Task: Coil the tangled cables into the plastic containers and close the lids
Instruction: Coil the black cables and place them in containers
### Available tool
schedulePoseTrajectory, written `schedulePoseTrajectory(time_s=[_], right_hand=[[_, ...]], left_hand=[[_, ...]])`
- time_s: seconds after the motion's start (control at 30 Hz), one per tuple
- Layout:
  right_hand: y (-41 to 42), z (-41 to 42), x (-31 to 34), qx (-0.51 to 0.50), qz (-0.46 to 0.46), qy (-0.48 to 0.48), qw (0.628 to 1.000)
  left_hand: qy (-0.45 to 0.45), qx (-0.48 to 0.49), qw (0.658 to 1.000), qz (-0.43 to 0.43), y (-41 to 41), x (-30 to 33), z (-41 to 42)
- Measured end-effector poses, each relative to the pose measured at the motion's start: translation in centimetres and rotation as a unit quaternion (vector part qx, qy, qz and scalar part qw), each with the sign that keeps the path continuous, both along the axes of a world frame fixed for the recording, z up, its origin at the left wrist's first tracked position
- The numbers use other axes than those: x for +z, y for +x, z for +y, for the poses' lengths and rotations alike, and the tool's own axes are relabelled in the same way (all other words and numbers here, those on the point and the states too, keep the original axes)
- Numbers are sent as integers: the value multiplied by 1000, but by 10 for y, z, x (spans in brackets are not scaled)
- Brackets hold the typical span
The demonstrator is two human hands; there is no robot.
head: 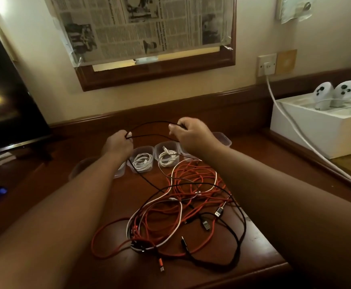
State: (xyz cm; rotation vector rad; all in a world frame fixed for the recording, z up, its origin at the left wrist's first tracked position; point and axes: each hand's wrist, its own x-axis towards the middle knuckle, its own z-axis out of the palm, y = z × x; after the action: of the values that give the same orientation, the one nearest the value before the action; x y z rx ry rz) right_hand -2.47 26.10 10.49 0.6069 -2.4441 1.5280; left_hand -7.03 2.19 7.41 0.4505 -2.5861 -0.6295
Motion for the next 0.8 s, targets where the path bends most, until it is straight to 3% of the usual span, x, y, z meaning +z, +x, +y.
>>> schedulePoseTrajectory(time_s=[0.1, 0.17, 0.3, 0.5, 0.57, 0.7, 0.8], right_hand=[[-2, -12, -21, 43, -99, 72, 992], [-3, -23, -42, 57, -129, 88, 986], [-8, -50, -71, 48, -116, 104, 987], [-26, -86, -75, 18, -57, 215, 975], [-36, -89, -68, -6, -69, 143, 987], [-40, -88, -48, 16, -134, -101, 986], [-35, -83, -30, 34, -109, -173, 978]], left_hand=[[265, -26, 962, 54, 3, 8, 14], [322, -56, 941, 86, 9, 21, 27], [207, -167, 949, 170, 24, 38, 42], [116, -252, 939, 201, 42, 48, 46], [129, -246, 934, 222, 44, 42, 40], [260, -148, 927, 227, 43, 17, 34], [362, -124, 910, 160, 44, -2, 40]])
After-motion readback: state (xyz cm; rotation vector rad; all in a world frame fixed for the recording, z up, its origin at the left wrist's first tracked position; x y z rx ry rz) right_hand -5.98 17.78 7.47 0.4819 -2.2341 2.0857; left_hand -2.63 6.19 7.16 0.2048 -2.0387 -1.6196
